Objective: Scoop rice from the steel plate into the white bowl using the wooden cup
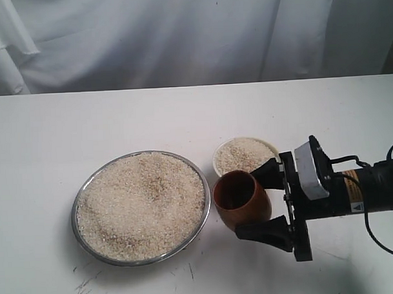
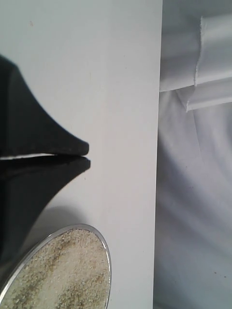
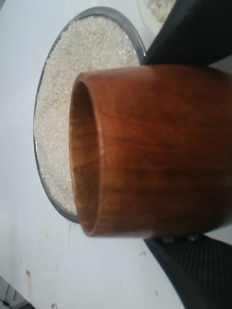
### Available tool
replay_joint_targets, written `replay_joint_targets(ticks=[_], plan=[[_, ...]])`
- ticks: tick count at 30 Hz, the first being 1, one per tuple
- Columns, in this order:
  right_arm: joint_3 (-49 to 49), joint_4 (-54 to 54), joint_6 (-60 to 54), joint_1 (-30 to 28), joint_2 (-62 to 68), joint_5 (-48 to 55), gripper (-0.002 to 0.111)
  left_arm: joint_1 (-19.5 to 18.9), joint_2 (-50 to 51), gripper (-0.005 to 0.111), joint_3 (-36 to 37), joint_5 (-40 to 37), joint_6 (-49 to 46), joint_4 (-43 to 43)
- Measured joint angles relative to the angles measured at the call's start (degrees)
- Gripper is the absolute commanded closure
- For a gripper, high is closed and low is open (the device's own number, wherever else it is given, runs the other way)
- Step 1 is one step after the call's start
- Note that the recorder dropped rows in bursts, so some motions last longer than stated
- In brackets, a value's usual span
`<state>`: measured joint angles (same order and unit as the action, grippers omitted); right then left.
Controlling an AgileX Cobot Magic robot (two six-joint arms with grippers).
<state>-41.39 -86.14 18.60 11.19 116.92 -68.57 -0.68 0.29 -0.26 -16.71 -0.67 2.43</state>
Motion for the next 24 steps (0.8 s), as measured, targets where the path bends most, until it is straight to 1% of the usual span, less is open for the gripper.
replay_joint_targets(ticks=[7, 12, 24], plan=[[0.00, -3.34, -1.03, -1.07, 2.10, -0.48, 0.108, 0.00, 0.00, 0.107, 0.00, 0.00, 0.00, 0.00], [0.00, 1.74, -4.78, -2.14, 5.89, -0.21, 0.108, 0.00, 0.00, 0.107, 0.00, 0.00, 0.00, 0.00], [-0.69, 1.62, -7.52, -2.51, 9.32, -0.32, 0.108, 0.00, 0.00, 0.107, 0.00, 0.00, 0.00, 0.00]])
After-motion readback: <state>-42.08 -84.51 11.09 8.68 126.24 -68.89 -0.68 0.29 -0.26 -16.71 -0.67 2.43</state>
